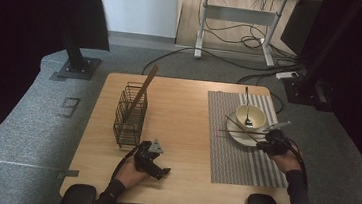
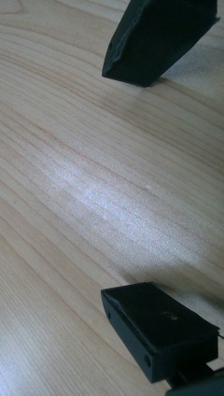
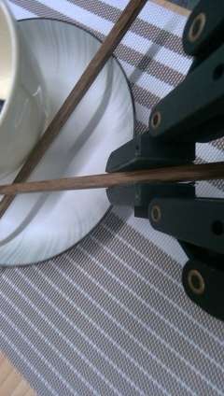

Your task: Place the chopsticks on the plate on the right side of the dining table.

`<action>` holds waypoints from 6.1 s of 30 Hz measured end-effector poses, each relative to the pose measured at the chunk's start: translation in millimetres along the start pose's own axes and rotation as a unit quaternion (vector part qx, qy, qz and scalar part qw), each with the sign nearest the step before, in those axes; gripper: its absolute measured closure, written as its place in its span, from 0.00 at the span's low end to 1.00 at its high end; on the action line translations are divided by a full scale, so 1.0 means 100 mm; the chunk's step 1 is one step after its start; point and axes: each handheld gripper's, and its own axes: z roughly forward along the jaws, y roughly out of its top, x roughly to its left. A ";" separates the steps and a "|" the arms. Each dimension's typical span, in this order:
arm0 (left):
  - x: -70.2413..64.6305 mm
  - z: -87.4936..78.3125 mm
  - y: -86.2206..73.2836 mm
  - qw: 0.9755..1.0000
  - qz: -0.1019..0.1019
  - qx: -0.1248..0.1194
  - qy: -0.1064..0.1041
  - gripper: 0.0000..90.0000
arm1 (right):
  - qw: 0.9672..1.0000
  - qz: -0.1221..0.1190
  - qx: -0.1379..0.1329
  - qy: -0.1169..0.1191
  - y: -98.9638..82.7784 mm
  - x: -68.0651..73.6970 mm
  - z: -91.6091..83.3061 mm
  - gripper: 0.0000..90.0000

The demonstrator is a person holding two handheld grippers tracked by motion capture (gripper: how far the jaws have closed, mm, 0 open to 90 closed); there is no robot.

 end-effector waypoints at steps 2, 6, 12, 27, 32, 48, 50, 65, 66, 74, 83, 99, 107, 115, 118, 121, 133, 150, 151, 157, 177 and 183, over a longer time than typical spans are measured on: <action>0.00 0.00 0.00 1.000 0.000 0.000 0.000 0.00 | 1.000 0.001 0.002 -0.002 -0.01 -0.03 0.01 0.90; 0.00 0.00 0.00 1.000 0.000 0.000 0.000 0.00 | 1.000 0.003 0.007 -0.008 -0.02 -0.07 0.04 0.89; 0.00 0.00 0.00 1.000 0.000 0.000 0.000 0.00 | 1.000 0.017 -0.002 -0.006 -0.03 -0.15 0.06 0.86; 0.00 0.00 0.00 1.000 0.000 0.000 0.000 0.00 | 0.999 0.041 -0.009 -0.025 -0.10 -0.29 0.09 0.76; 0.00 0.00 0.00 1.000 0.000 -0.001 0.000 0.00 | 0.998 0.045 -0.012 -0.036 -0.10 -0.31 0.09 0.71; 0.00 0.00 0.00 1.000 0.000 -0.001 0.000 0.00 | 0.997 0.059 -0.012 -0.057 -0.13 -0.40 0.10 0.72; 0.00 0.00 0.00 1.000 0.000 0.000 0.000 0.00 | 0.997 0.060 -0.010 -0.058 -0.14 -0.41 0.10 0.72; 0.00 0.00 0.00 1.000 0.000 0.000 0.000 0.00 | 0.994 0.066 -0.016 -0.089 -0.13 -0.45 0.12 0.49; 0.00 0.00 0.00 1.000 0.000 -0.001 0.000 0.00 | 0.993 0.069 -0.016 -0.096 -0.13 -0.46 0.12 0.48; 0.00 0.00 0.00 1.000 0.000 0.000 0.000 0.00 | 0.991 0.081 -0.018 -0.106 -0.12 -0.52 0.13 0.45; 0.00 0.00 0.00 1.000 0.000 0.000 0.000 0.00 | 0.989 0.088 -0.020 -0.117 -0.12 -0.55 0.15 0.44; 0.00 0.00 0.00 1.000 0.000 -0.001 0.001 0.00 | 0.986 0.066 -0.107 -0.109 -0.18 -0.14 -0.09 0.24; 0.00 0.00 0.00 1.000 -0.001 -0.001 0.000 0.00 | 0.976 0.107 -0.171 -0.081 -0.11 0.16 -0.08 0.00; 0.00 0.00 0.00 1.000 -0.001 -0.001 0.000 0.00 | 0.977 0.090 -0.186 -0.049 -0.03 0.43 0.16 0.00; 0.00 0.00 0.00 1.000 -0.001 -0.001 0.000 0.00 | 0.980 0.073 -0.179 -0.044 -0.01 0.50 0.27 0.00; 0.00 0.00 0.00 1.000 -0.001 -0.001 0.000 0.00 | 0.981 0.063 -0.182 -0.039 -0.02 0.53 0.33 0.00; 0.00 0.00 0.00 1.000 -0.001 -0.001 0.000 0.00 | 0.983 0.058 -0.173 -0.018 -0.09 0.49 0.53 0.00; 0.00 0.00 0.00 1.000 -0.002 -0.002 0.001 0.00 | 0.986 0.052 -0.156 -0.031 -0.05 0.41 0.64 0.01; 0.00 0.00 0.00 1.000 -0.001 -0.001 0.000 0.00 | 0.986 0.052 -0.156 -0.032 -0.05 0.41 0.64 0.01; 0.00 0.00 0.00 1.000 -0.002 -0.002 0.000 0.00 | 0.986 0.049 -0.156 -0.034 -0.05 0.41 0.65 0.01; 0.00 0.00 0.00 1.000 -0.001 -0.001 0.000 0.00 | 0.969 0.100 -0.183 -0.136 -0.23 0.03 0.28 0.01; 0.00 0.00 0.00 1.000 -0.002 -0.002 0.000 0.00 | 0.961 0.124 -0.187 -0.163 -0.35 -0.15 0.26 0.00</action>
